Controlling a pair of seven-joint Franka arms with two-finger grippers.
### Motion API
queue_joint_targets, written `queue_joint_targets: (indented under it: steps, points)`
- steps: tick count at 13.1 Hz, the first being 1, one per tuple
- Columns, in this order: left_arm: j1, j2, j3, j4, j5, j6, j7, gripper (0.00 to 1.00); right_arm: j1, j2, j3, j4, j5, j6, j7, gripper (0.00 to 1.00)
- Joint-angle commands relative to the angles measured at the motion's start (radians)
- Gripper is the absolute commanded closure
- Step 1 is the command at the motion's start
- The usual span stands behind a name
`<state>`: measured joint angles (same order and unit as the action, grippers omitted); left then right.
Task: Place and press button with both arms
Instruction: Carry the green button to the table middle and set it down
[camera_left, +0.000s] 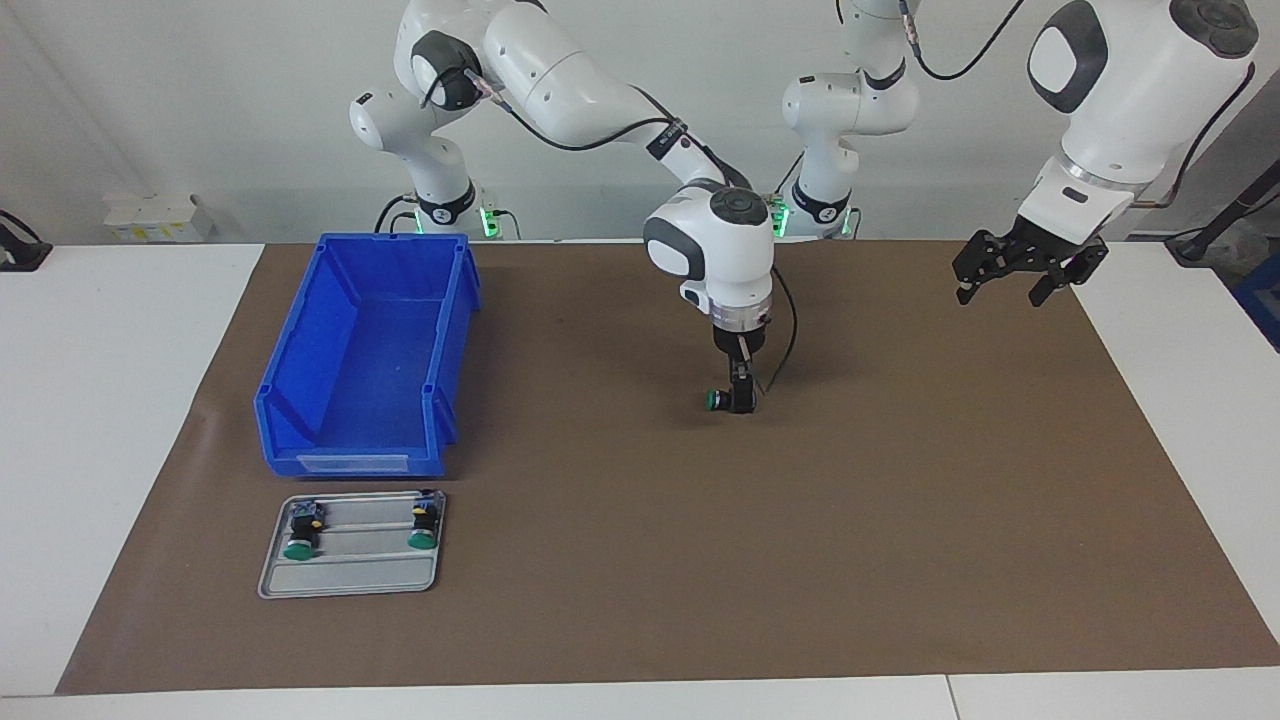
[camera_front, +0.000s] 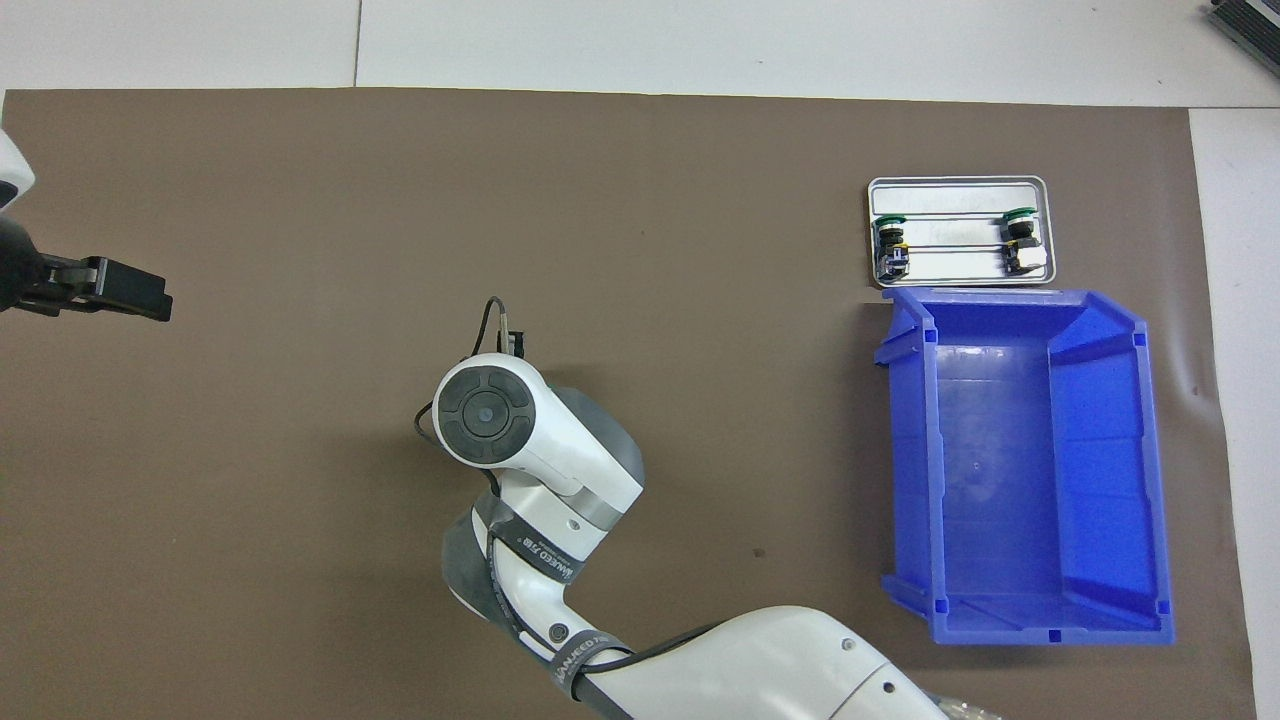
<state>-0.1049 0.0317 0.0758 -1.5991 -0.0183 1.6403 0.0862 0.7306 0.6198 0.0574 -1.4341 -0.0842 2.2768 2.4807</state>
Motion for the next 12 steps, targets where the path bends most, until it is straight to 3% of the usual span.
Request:
queue_joint_targets:
  steps: [1, 5, 10, 12]
  points:
    - [0.010, -0.029, -0.008, -0.032, 0.014, 0.010, -0.002, 0.01, -0.062, -0.138, 0.015, -0.124, 0.027, -0.013, -0.106, 0.02]
    - [0.010, -0.027, -0.008, -0.032, 0.014, 0.010, -0.002, 0.01, -0.172, -0.337, 0.015, -0.307, 0.027, -0.016, -0.357, 0.01]
    - [0.010, -0.027, -0.008, -0.032, 0.014, 0.010, -0.002, 0.01, -0.339, -0.451, 0.013, -0.339, 0.027, -0.170, -0.797, 0.01]
    - [0.010, -0.027, -0.008, -0.032, 0.014, 0.010, -0.002, 0.01, -0.399, -0.533, 0.015, -0.408, 0.027, -0.187, -1.056, 0.00]
